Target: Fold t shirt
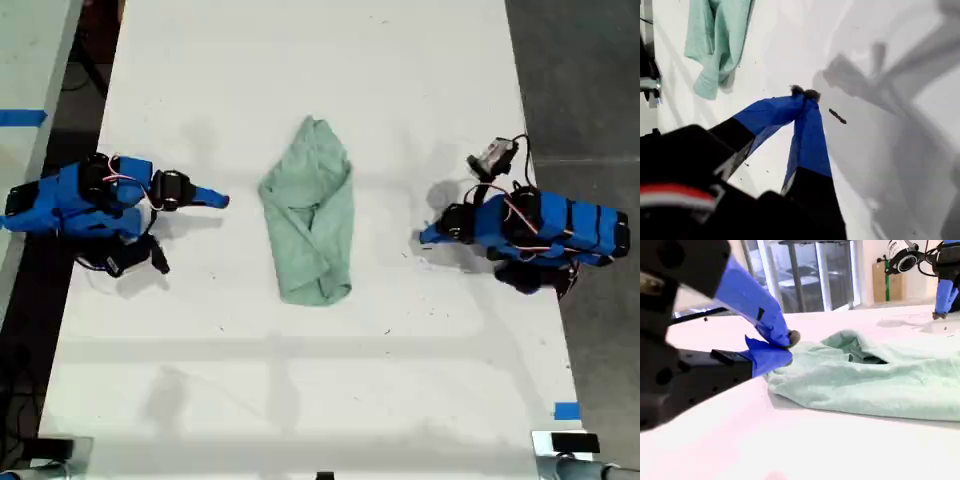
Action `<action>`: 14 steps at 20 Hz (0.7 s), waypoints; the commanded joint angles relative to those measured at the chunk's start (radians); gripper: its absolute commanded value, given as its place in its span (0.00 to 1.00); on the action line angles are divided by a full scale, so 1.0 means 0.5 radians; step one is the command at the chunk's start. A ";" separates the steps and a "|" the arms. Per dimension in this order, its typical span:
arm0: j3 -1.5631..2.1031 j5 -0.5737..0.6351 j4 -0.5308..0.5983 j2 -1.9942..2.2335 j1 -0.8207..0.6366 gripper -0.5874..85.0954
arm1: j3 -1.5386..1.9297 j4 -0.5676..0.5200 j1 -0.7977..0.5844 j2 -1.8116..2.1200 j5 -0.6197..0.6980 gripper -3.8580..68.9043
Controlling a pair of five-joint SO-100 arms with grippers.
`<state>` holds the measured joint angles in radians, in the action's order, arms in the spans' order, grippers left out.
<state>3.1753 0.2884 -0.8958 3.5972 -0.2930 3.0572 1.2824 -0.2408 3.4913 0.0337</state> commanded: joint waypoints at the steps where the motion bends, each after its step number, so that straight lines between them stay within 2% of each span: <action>1: -0.025 -0.288 -0.037 0.009 0.071 0.01 | 0.031 0.061 -0.043 0.037 0.077 0.03; 9: -0.025 -0.288 -0.043 0.009 0.074 0.01 | 0.052 0.077 -0.064 0.037 -0.006 0.03; 13: -0.104 -0.353 -0.018 -0.046 0.141 0.00 | -0.003 -0.006 -0.028 0.037 0.141 0.04; 14: -0.295 -0.350 -0.012 -0.331 0.110 0.00 | -0.052 -0.012 -0.031 0.012 0.184 0.04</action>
<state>3.1554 0.1350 -0.9127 3.5757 -0.2270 3.0526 1.3100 -0.2638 3.4975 0.0813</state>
